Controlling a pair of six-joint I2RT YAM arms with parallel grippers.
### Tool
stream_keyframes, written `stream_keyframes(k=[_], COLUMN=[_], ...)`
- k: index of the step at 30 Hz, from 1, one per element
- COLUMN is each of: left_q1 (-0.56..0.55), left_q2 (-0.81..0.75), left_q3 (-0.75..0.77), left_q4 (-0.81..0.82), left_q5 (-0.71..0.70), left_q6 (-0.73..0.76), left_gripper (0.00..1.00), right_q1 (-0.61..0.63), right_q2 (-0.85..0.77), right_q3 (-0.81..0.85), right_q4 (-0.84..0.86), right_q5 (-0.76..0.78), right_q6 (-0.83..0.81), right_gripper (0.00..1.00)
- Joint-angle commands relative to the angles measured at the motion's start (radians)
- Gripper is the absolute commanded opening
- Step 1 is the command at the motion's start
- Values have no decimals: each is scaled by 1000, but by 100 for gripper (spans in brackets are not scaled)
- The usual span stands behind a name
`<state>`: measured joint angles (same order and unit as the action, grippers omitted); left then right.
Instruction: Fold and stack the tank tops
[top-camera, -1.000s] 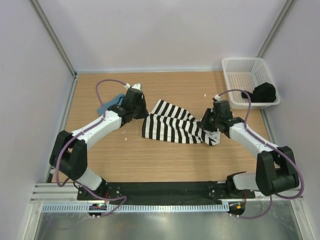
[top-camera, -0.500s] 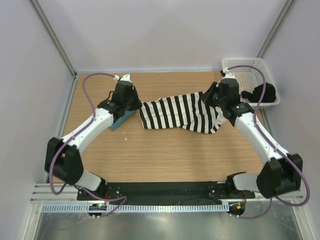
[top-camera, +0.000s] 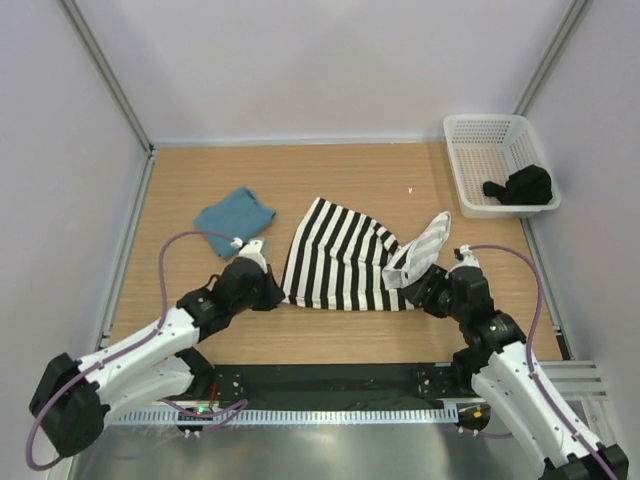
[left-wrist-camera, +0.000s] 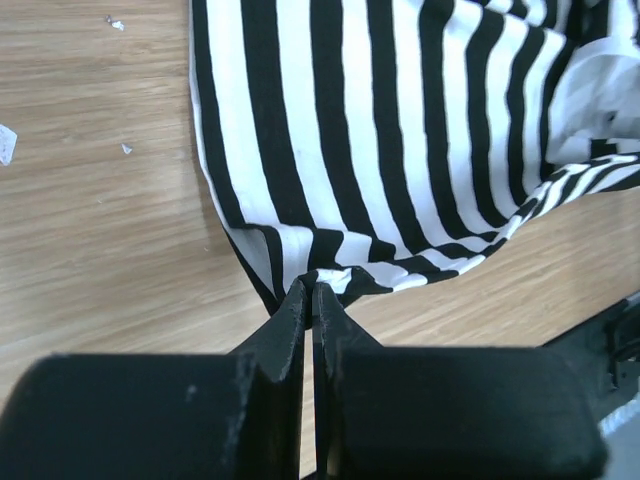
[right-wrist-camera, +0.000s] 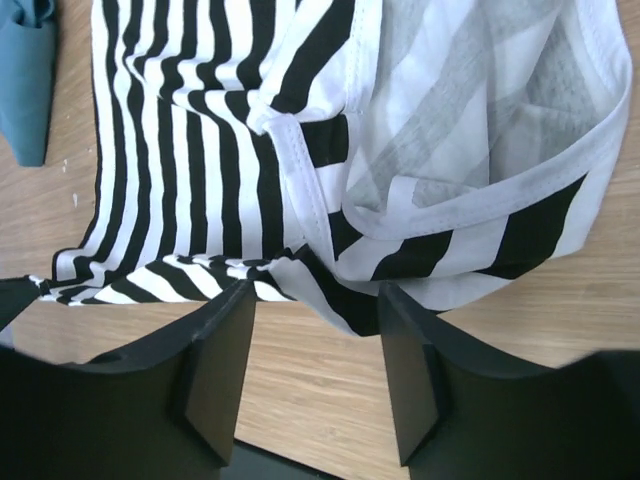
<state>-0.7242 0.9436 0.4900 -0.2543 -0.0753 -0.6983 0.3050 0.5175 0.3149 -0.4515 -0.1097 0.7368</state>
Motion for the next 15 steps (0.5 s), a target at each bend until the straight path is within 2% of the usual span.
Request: stream_keyframes(k=[1, 3, 4, 9, 15], left_q1=[-15, -15, -15, -17, -17], left_q2=[-113, -130, -143, -163, -118], left_q3=[-25, -53, -62, -139, -156], left_q4=[40, 27, 29, 64, 70], left_q5=[-44, -46, -44, -18, 6], left_q6=[-63, -82, -92, -122, -116], left_gripper=[0, 0, 0, 0, 0], right_q1=[5, 5, 3, 5, 3], right_q2=[-57, -53, -41, 68, 396], right_q3=[47, 81, 98, 124, 266], right_q4=[-51, -111, -124, -43, 13], right_q5=[-16, 19, 37, 65, 145], right_q6=[43, 13, 7, 3, -97], right_gripper=[60, 61, 65, 66, 67])
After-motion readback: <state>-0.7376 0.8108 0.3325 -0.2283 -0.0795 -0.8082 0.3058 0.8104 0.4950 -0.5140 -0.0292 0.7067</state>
